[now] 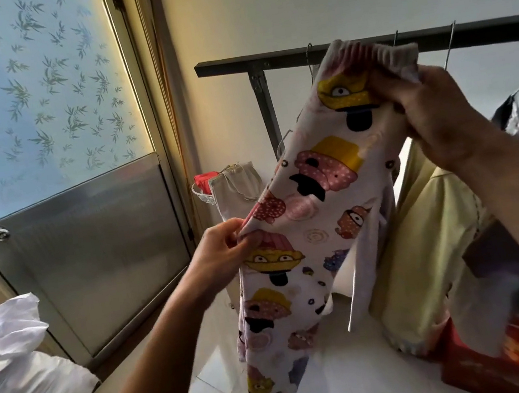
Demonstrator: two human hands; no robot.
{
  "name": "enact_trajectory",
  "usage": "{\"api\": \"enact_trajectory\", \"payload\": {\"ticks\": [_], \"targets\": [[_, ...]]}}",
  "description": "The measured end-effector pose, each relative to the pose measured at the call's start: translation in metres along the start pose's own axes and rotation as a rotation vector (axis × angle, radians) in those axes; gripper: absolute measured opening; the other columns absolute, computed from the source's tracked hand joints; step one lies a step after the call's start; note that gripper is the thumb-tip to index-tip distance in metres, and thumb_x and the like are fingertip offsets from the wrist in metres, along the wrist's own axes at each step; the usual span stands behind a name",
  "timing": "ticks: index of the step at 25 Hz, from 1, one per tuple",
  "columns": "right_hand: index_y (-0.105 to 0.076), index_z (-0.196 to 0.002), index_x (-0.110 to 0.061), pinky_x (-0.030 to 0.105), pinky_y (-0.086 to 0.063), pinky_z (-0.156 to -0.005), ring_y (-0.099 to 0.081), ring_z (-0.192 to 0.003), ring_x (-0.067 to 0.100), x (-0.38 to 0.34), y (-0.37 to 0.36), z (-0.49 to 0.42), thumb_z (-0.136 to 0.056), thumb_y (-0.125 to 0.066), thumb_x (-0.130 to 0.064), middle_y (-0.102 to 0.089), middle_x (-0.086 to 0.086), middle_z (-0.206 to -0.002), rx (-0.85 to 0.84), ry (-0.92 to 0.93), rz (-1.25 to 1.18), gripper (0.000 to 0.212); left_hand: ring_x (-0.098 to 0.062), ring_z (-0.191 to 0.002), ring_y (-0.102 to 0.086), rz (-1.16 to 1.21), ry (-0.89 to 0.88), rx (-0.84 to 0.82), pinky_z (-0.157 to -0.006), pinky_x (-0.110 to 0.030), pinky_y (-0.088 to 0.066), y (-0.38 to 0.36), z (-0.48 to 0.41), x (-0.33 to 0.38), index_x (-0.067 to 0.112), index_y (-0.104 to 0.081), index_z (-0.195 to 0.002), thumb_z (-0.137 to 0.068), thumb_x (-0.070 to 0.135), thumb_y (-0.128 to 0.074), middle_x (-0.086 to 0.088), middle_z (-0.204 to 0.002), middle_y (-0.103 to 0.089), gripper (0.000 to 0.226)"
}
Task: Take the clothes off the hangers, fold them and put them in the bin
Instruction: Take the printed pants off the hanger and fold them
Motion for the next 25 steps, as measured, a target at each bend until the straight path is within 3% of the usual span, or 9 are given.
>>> {"api": "enact_trajectory", "payload": {"ticks": [3, 6, 8, 10, 14, 17, 19, 22, 25], "targets": [[-0.067, -0.097, -0.016, 0.037, -0.058, -0.082, -0.07, -0.086, 0.021, 0.001, -0.003, -0.01, -0.093, -0.059, -0.028, -0.072, 0.002, -0.087, 0.05, -0.081, -0.015, 0.015, -0.03, -0.107, -0.063, 0.128, -0.016, -0.102, -0.084, -0.033, -0.057, 0.013, 0.003, -0.001, 0.013, -0.069, -0.105, -0.09, 0.033, -0.064, -0.014, -0.116, -0.06, 0.025], [-0.061, -0.12, -0.009, 0.039, -0.057, -0.082, -0.067, -0.088, 0.024, 0.009, -0.011, -0.019, -0.093, -0.058, -0.031, -0.067, 0.009, -0.099, 0.018, -0.234, -0.197, 0.035, -0.035, -0.1, -0.067, 0.417, 0.004, -0.121, -0.085, -0.044, -0.057, 0.012, 0.018, -0.001, 0.012, -0.07, -0.108, -0.087, 0.031, -0.061, -0.022, -0.109, -0.069, 0.03], [-0.053, -0.131, -0.008, 0.036, -0.056, -0.079, -0.065, -0.09, 0.024, 0.015, -0.023, -0.019, -0.096, -0.051, -0.033, -0.065, 0.011, -0.105, -0.052, -0.323, -0.357, 0.043, -0.032, -0.092, -0.07, 0.492, 0.008, -0.06, -0.077, -0.039, -0.06, 0.012, 0.026, 0.001, 0.012, -0.07, -0.108, -0.087, 0.029, -0.058, -0.02, -0.104, -0.071, 0.03], [-0.055, -0.127, -0.009, 0.036, -0.054, -0.081, -0.063, -0.091, 0.026, 0.025, -0.036, -0.013, -0.099, -0.043, -0.038, -0.064, 0.013, -0.105, -0.117, -0.378, -0.448, 0.042, -0.028, -0.085, -0.071, 0.546, 0.004, -0.017, -0.07, -0.036, -0.061, 0.014, 0.033, 0.005, 0.009, -0.068, -0.107, -0.091, 0.03, -0.059, -0.018, -0.098, -0.073, 0.028], [-0.047, -0.141, -0.011, 0.041, -0.042, -0.096, -0.054, -0.111, 0.031, 0.061, -0.06, 0.012, -0.093, -0.044, -0.052, -0.054, 0.015, -0.126, -0.244, -0.532, -0.644, 0.063, -0.027, -0.084, -0.072, 0.596, -0.025, 0.064, -0.073, -0.038, -0.061, 0.029, 0.049, 0.021, 0.007, -0.065, -0.106, -0.089, 0.027, -0.05, -0.015, -0.095, -0.074, 0.03], [-0.047, -0.139, -0.008, 0.047, -0.053, -0.088, -0.059, -0.113, 0.037, 0.081, -0.081, 0.036, -0.091, -0.036, -0.068, -0.056, 0.02, -0.131, -0.37, -0.645, -0.874, 0.077, -0.022, -0.08, -0.072, 0.595, -0.087, 0.092, -0.066, -0.032, -0.061, 0.039, 0.053, 0.036, 0.006, -0.062, -0.105, -0.091, 0.026, -0.046, -0.011, -0.089, -0.075, 0.029], [-0.048, -0.137, -0.006, 0.05, -0.055, -0.088, -0.059, -0.116, 0.039, 0.09, -0.094, 0.053, -0.083, -0.04, -0.074, -0.055, 0.022, -0.135, -0.442, -0.67, -0.937, 0.087, -0.019, -0.076, -0.073, 0.632, -0.098, 0.121, -0.062, -0.029, -0.06, 0.044, 0.05, 0.044, 0.005, -0.062, -0.102, -0.095, 0.023, -0.044, -0.008, -0.085, -0.075, 0.027], [-0.053, -0.132, -0.001, 0.051, -0.046, -0.1, -0.055, -0.122, 0.04, 0.104, -0.107, 0.077, -0.078, -0.048, -0.071, -0.055, 0.024, -0.134, -0.505, -0.743, -0.925, 0.087, -0.02, -0.077, -0.073, 0.65, -0.092, 0.109, -0.061, -0.029, -0.059, 0.05, 0.047, 0.052, 0.004, -0.061, -0.104, -0.097, 0.016, -0.044, -0.009, -0.086, -0.076, 0.023], [-0.04, -0.145, -0.009, 0.056, -0.039, -0.105, -0.041, -0.133, 0.044, 0.111, -0.118, 0.097, -0.085, -0.055, -0.046, -0.043, 0.024, -0.145, -0.739, -0.805, -0.822, 0.072, -0.027, -0.088, -0.072, 0.574, -0.07, 0.03, -0.065, -0.031, -0.06, 0.057, 0.046, 0.049, 0.007, -0.053, -0.122, -0.087, 0.007, -0.062, -0.013, -0.1, -0.073, 0.036]]}}
Point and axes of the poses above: each hand's wrist, its own z-axis away from the middle knuckle, its own y-axis out of the back of the hand, x = y × z, the point moved 3 cm from there along -z, towards the middle knuckle
